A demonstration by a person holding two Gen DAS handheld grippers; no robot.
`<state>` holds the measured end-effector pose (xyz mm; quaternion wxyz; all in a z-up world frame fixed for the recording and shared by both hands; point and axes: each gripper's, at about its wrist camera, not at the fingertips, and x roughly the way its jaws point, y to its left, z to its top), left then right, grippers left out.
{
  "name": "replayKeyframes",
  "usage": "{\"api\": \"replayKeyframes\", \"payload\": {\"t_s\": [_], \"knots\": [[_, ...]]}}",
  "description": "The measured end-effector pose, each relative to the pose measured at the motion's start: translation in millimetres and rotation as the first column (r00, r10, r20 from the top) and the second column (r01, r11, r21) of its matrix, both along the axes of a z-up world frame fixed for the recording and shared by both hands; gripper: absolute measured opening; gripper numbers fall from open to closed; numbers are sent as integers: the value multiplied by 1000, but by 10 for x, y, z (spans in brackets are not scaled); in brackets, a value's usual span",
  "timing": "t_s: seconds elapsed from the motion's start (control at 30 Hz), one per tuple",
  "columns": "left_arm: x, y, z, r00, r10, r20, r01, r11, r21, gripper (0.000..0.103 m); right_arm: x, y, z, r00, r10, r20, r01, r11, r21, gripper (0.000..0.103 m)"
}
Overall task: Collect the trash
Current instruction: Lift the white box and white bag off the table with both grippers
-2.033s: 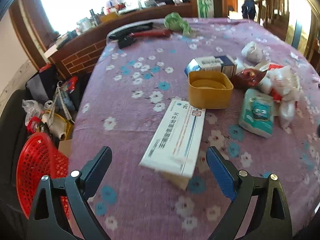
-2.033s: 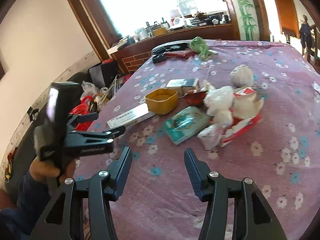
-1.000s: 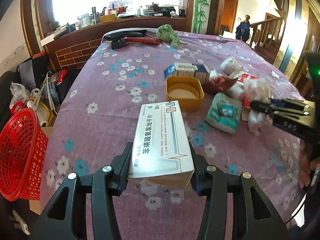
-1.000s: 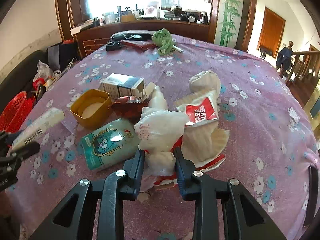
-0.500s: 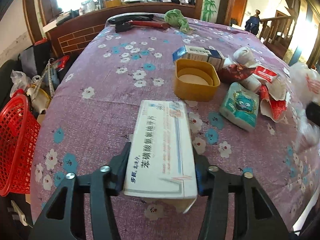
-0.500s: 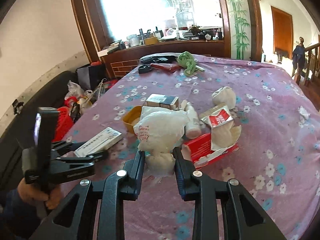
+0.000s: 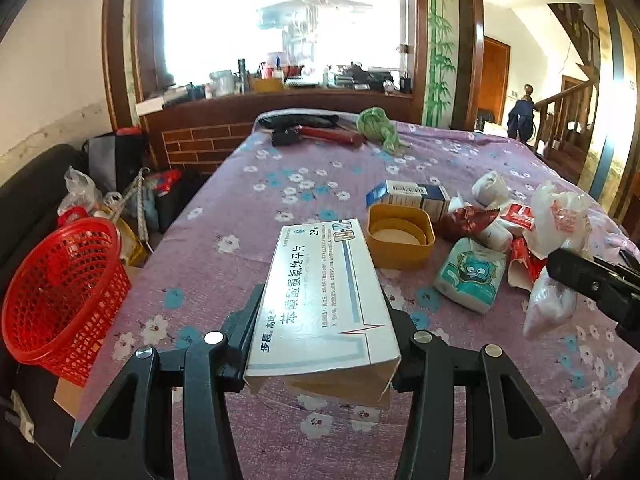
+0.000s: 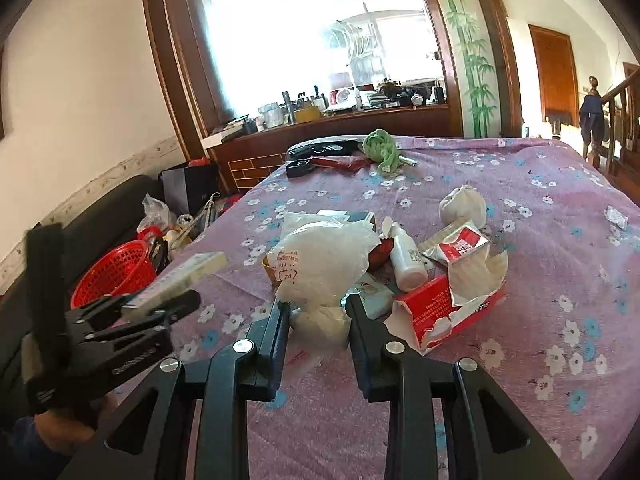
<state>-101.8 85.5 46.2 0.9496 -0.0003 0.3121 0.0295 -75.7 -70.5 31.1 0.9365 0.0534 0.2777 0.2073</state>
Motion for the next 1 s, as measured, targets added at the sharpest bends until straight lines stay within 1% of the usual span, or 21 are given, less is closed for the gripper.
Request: {"api": "replayKeyframes", "payload": {"t_s": [0.13, 0.3, 0.4, 1.0], "knots": [[-24, -32, 19, 1000, -7, 27, 6, 1000, 18, 48, 9, 25, -53, 1000, -6, 5, 6, 1000, -15, 31], [-18, 8, 10, 1000, -5, 25, 5, 1000, -6, 48, 53, 17, -93, 1000, 1, -21, -1, 1000, -6, 31], [-16, 1, 6, 1000, -7, 26, 7, 1000, -5, 48, 92, -6, -113, 999, 2, -43, -2, 1000, 7, 31], [-40, 12, -9, 1000, -3, 18, 3, 1000, -6, 48, 83, -2, -118, 999, 20, -41, -19, 1000, 22, 31]]}}
